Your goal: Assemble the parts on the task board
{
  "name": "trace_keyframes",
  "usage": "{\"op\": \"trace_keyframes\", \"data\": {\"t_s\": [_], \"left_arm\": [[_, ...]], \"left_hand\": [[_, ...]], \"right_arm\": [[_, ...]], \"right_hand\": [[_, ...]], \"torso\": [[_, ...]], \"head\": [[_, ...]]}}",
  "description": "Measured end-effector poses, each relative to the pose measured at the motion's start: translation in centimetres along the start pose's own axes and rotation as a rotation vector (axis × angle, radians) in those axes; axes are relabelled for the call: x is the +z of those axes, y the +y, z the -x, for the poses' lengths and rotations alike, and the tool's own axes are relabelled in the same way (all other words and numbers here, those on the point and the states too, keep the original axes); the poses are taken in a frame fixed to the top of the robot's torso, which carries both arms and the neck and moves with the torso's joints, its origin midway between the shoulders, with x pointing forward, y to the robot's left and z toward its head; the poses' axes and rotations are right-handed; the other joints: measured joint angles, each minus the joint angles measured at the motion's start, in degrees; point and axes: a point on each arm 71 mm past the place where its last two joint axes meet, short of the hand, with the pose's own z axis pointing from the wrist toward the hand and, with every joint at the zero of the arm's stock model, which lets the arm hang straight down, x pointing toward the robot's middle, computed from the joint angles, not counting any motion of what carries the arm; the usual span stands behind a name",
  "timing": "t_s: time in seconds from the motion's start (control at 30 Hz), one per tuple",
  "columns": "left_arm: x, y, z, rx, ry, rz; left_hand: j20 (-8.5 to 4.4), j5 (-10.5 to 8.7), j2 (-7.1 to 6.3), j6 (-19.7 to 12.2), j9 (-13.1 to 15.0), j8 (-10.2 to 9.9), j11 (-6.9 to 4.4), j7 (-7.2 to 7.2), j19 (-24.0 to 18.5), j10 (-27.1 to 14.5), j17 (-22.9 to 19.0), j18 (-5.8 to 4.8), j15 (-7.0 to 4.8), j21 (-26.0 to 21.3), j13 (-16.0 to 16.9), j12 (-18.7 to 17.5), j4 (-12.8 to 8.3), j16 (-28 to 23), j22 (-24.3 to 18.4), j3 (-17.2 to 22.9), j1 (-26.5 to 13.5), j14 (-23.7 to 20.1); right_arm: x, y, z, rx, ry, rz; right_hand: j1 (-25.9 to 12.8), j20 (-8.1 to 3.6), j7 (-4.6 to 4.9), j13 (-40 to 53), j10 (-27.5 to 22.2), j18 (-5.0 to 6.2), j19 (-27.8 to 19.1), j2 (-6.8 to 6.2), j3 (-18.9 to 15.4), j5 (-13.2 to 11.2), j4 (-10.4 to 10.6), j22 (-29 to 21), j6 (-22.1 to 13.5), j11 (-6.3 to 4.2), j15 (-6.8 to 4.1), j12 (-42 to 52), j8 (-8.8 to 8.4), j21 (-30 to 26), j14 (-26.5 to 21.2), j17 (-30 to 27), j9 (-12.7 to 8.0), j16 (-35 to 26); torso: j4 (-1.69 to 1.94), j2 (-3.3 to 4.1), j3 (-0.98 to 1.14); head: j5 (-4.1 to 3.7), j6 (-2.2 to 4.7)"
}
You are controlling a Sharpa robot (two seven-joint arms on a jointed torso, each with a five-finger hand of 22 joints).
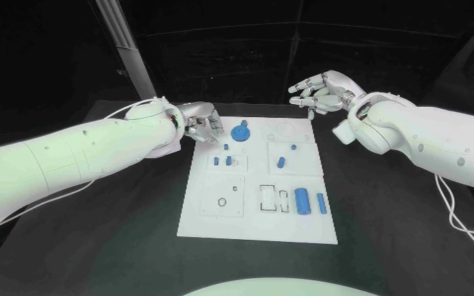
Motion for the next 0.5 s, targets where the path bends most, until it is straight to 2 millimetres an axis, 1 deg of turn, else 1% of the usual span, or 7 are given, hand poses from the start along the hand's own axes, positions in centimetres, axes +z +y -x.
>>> {"op": "trace_keyframes", "data": {"t_s": [0.17,0.23,0.27,0.33,0.4,0.43,0.5], "left_arm": [[-1.0,1.5,0.9,-0.077,-0.06,0.013],[-1.5,1.7,1.2,-0.132,-0.086,0.002],[-1.7,1.6,1.4,-0.167,-0.1,-0.009],[-2.2,1.3,1.5,-0.268,-0.131,-0.047],[-2.6,0.7,1.6,-0.398,-0.162,-0.094],[-2.7,0.4,1.6,-0.461,-0.173,-0.113],[-3.0,0.1,1.4,-0.589,-0.194,-0.145]], "left_hand": [[0.71,0.0,2.51,-0.2,0.0,-0.1,0.3,0.24,-0.7,-0.9,-0.5,0.0,0.29,-2.7,0.0,0.7,0.3,-0.2,-2.5,1.7,1.0,0.1],[0.69,0.0,3.41,0.2,0.1,0.1,0.37,0.64,-1.8,-1.0,-2.9,-0.01,0.61,-4.9,-0.1,0.9,-0.1,-1.4,-4.5,3.5,1.9,-0.2],[0.71,0.0,4.01,0.4,0.1,0.4,0.51,0.83,-2.8,-1.1,-5.5,0.81,0.87,-7.0,-0.3,1.1,-0.5,-2.8,-6.4,5.0,2.5,-1.0],[0.84,0.0,4.18,0.6,0.2,0.7,0.51,0.98,-4.5,-1.1,-8.8,1.04,0.87,-10.1,-0.4,1.6,-0.9,-4.7,-9.1,6.9,2.7,-2.6],[0.93,0.0,3.74,1.1,0.3,1.3,0.63,0.82,-7.7,-0.9,-14.7,2.77,0.94,-16.0,-0.4,2.4,-1.0,-8.1,-14.3,8.3,2.3,-5.4],[0.92,0.0,3.48,1.2,0.3,1.3,0.63,0.74,-9.1,-0.7,-17.3,3.17,0.96,-18.5,-0.4,2.8,-0.9,-9.6,-16.4,8.6,2.0,-6.7],[0.99,0.0,3.05,1.2,0.3,1.5,0.4,0.74,-11.4,-0.3,-21.5,3.16,1.05,-22.4,-0.4,3.5,-0.7,-12.1,-19.7,8.4,1.1,-9.0]], "right_arm": [[-0.3,-0.8,-0.1,-0.115,0.048,-0.043],[-0.5,-1.2,-0.4,-0.173,0.073,-0.06],[-0.6,-1.3,-0.5,-0.203,0.085,-0.067],[-0.8,-1.6,-0.9,-0.275,0.113,-0.077],[-1.0,-1.8,-1.3,-0.349,0.138,-0.081],[-1.1,-1.8,-1.5,-0.38,0.148,-0.081],[-1.2,-1.7,-1.8,-0.44,0.166,-0.074]], "right_hand": [[3.3,-0.37,-0.09,-8.8,-0.4,0.0,2.7,0.29,2.5,0.5,-2.2,5.2,3.7,-0.32,-0.24,-9.3,1.65,4.4,1.4,1.3,0.2,1.5],[3.7,-0.43,-0.43,-11.1,0.7,0.01,3.6,0.01,3.5,0.5,-2.5,7.6,4.8,-0.44,-0.23,-11.5,1.83,6.2,1.4,2.1,0.2,2.3],[3.8,-0.55,-0.6,-12.1,1.2,0.01,4.2,-0.11,4.0,0.5,-2.7,8.9,5.5,-0.54,-0.23,-12.5,2.08,7.2,1.4,2.4,0.2,2.6],[3.8,-0.62,-1.14,-14.1,2.7,0.0,5.2,-0.11,5.1,-0.1,-2.9,11.7,6.9,-0.8,-0.43,-14.4,2.32,9.3,1.6,2.7,0.2,3.1],[4.1,-0.99,-1.38,-16.2,4.4,-0.49,5.8,-0.41,6.1,-0.7,-3.1,13.9,8.0,-1.03,-0.54,-16.6,2.32,11.1,1.7,3.4,0.2,4.0],[4.1,-0.96,-1.6,-17.1,5.1,-0.83,6.0,-0.41,6.7,-0.8,-3.1,14.8,8.2,-1.13,-0.57,-17.6,2.32,11.8,1.8,3.7,0.1,4.4],[4.1,-0.76,-1.55,-18.7,6.1,-0.93,6.2,-1.1,7.6,-1.2,-3.2,16.1,8.7,-1.12,-0.63,-19.4,2.28,12.9,1.8,4.3,-0.1,5.1]], "torso": [[-0.02,-0.01,0.02],[-0.08,-0.01,0.03],[-0.11,-0.01,0.03],[-0.17,-0.01,0.03],[-0.21,-0.02,0.03],[-0.22,-0.04,0.03],[-0.23,-0.05,0.05]], "head": [[-0.24,0.44],[-0.48,0.64],[-0.57,0.74],[-0.82,0.88],[-1.25,1.1],[-1.49,1.19],[-2.04,1.33]]}}
